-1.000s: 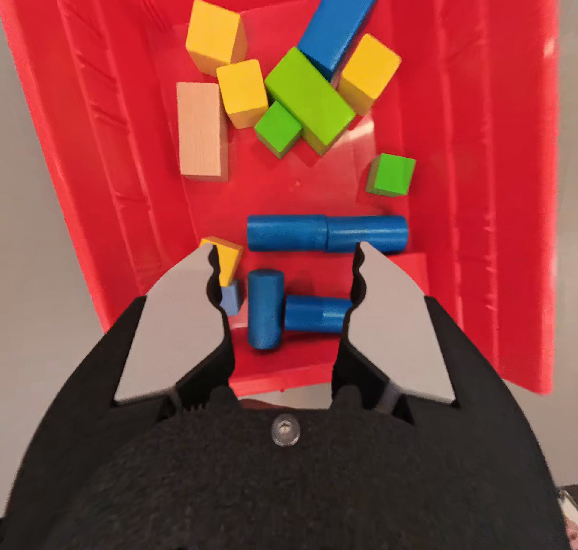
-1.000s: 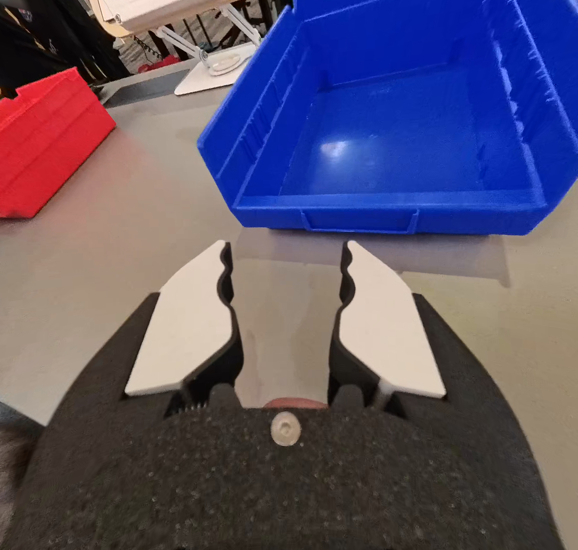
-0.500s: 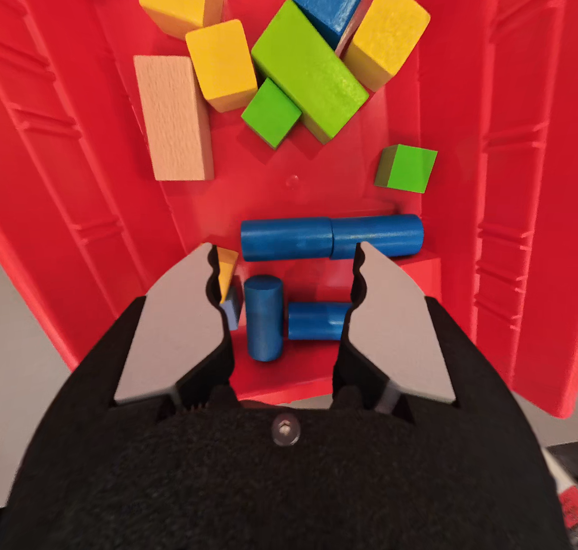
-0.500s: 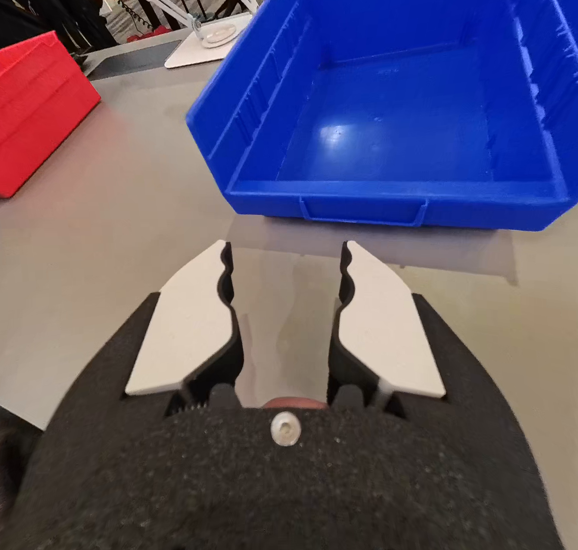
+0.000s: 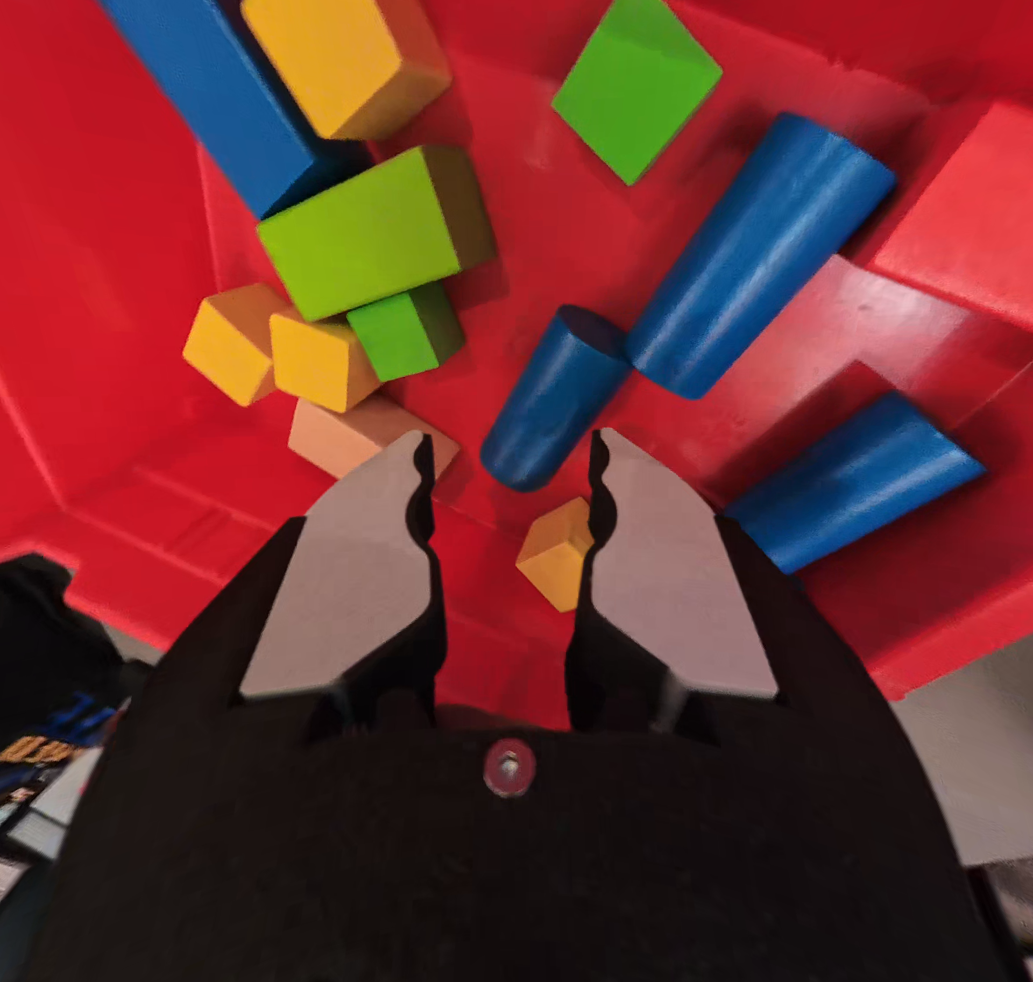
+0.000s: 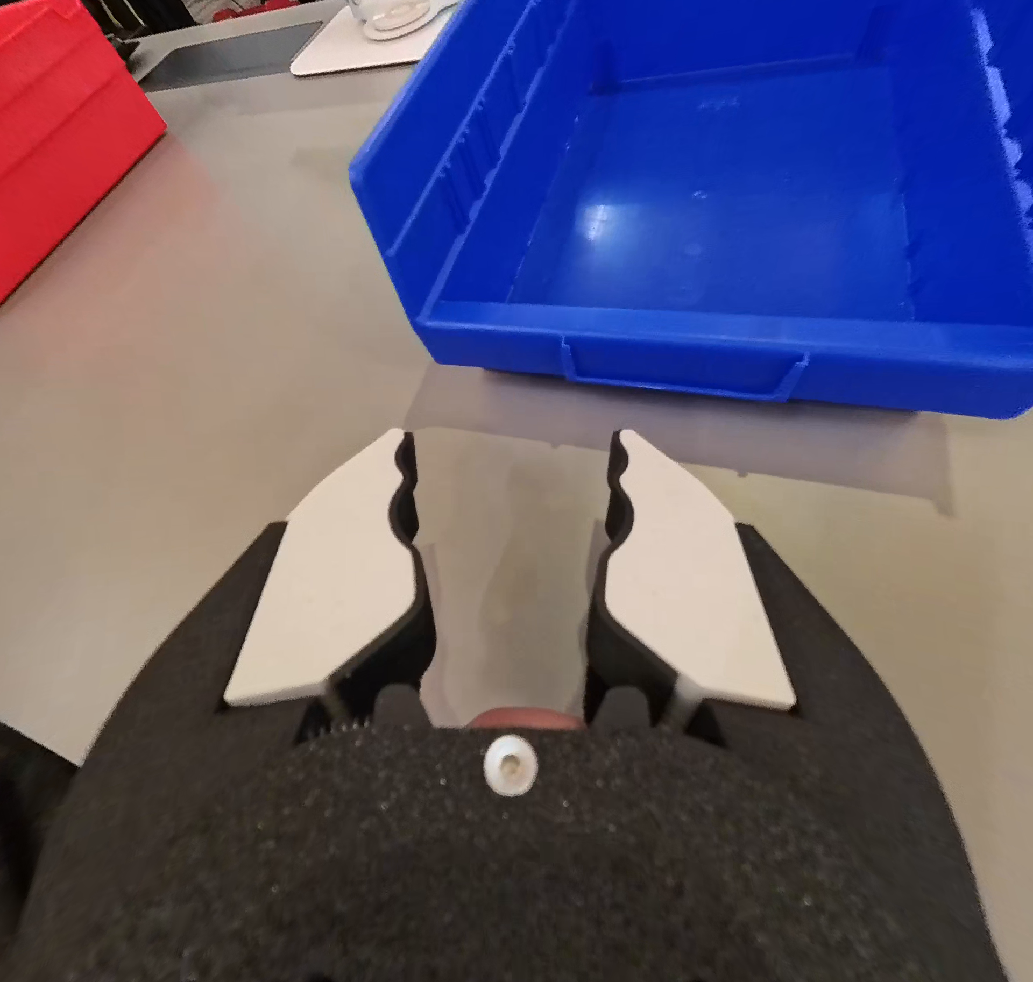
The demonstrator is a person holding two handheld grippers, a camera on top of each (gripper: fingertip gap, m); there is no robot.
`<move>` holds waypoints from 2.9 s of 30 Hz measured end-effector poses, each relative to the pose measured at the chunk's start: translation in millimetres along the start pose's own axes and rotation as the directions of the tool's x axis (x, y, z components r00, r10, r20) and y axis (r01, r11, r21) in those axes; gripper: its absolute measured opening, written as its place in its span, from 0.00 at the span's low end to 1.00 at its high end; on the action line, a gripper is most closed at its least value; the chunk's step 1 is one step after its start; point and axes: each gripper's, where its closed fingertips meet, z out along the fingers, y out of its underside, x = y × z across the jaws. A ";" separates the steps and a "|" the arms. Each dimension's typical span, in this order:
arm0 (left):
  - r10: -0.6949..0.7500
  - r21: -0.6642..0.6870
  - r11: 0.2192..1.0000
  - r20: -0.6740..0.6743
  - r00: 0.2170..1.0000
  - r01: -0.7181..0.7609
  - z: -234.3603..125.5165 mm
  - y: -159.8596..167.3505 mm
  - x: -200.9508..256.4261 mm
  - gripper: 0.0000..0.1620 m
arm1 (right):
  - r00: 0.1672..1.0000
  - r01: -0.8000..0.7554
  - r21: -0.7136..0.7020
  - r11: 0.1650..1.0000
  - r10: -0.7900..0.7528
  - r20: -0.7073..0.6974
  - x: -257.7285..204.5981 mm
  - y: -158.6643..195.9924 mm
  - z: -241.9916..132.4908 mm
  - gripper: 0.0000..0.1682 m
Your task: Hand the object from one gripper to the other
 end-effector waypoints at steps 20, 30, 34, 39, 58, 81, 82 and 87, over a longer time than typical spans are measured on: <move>-0.030 0.374 0.927 0.083 0.996 -0.004 -35.9 -39.4 1.5 0.20 | 0.996 0.055 0.024 0.998 -0.057 0.072 -22.8 -7.5 1.1 0.36; -0.069 0.922 0.384 0.079 0.994 -0.047 -204.8 -137.7 101.6 0.20 | 0.746 0.010 0.060 0.998 -0.047 0.664 -182.2 -56.6 4.4 0.44; 0.015 0.957 0.254 0.137 0.990 -0.137 -236.2 -195.4 148.9 0.20 | 0.526 -0.067 -0.077 0.995 0.100 0.845 -246.0 -80.1 22.4 0.53; 0.082 0.945 0.236 0.211 0.974 -0.225 -234.5 -248.4 188.3 0.20 | 0.245 -0.189 -0.258 0.948 0.299 0.922 -282.8 -105.2 33.0 0.54; -0.203 0.842 0.083 -0.510 0.836 0.534 -187.8 -215.4 235.0 0.34 | 0.311 -0.146 -0.284 0.948 0.317 0.896 -260.0 -105.5 33.5 0.41; -0.315 0.885 0.162 -0.374 0.873 0.437 -174.3 -168.6 260.9 0.27 | 0.881 0.443 -0.663 0.604 -0.428 0.199 56.8 -83.6 176.1 0.41; -0.310 0.884 0.159 -0.379 0.872 0.440 -175.1 -168.9 261.8 0.27 | 0.859 0.484 -0.658 0.577 -0.456 0.232 53.5 -79.7 180.3 0.41; -0.325 0.900 0.176 -0.328 0.887 0.398 -176.7 -167.4 261.9 0.27 | 0.796 0.589 -0.603 0.539 -0.515 0.317 47.5 -72.9 189.4 0.41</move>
